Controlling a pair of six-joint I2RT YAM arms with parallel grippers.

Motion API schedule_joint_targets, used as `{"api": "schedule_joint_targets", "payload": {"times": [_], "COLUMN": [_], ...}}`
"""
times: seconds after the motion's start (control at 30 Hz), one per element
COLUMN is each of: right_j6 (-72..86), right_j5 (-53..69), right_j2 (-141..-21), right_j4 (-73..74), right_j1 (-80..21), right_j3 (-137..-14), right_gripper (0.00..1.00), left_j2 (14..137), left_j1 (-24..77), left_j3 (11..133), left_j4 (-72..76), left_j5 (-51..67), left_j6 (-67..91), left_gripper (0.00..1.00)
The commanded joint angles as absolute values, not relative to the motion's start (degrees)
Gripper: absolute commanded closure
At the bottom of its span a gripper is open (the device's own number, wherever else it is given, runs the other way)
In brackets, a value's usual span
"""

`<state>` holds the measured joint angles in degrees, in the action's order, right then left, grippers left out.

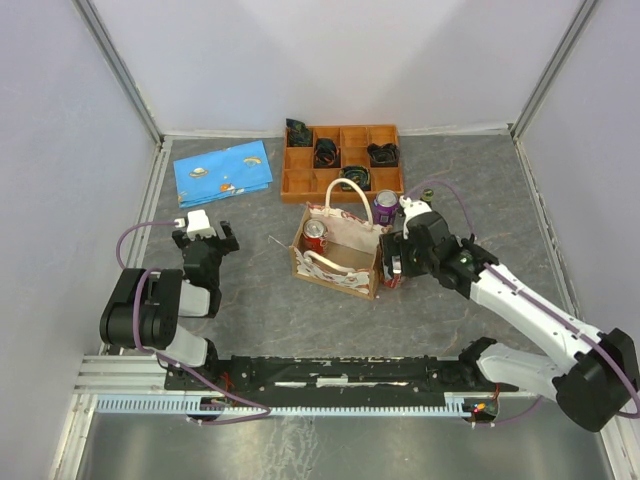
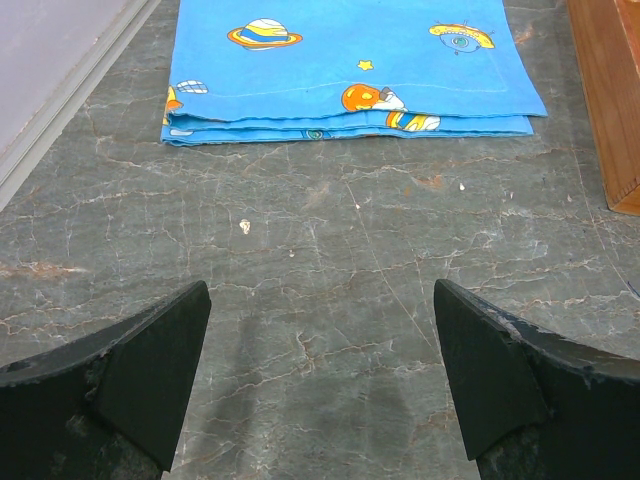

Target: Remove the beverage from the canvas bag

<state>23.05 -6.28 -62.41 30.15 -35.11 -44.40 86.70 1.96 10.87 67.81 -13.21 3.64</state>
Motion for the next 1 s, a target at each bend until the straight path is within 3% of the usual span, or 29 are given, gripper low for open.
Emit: {"api": "schedule_joint_targets", "payload": {"times": [0.0,0.3,0.67,0.97], "right_j6": [21.02,18.37,14.77,12.35], "right_j5": [-6.0,-3.52,-3.07,-3.89], "right_j2": [-59.2,-61.24,-81.12,-92.19], "right_j4": [34.22,29.84,27.85,26.82], "right_j1": [-36.96,-39.35,-47.55,-48.43], "right_j3": [-52.97,-63.97,-75.93,-81.39], "right_gripper": [0.01,0.01,0.01,0.07], "left_j2": [86.84,86.85,86.86,86.85], "left_j1": [1.85,1.93,1.85,1.85], "left_j3": [12.0,12.04,11.99,12.04], "left_j4": [70.11,70.13,70.07,70.12], "left_j5": [-13.78,-13.77,-13.71,-13.73], "left_j6": [3.43,3.43,3.42,3.36], "left_gripper": [0.01,0.01,0.01,0.01]}}
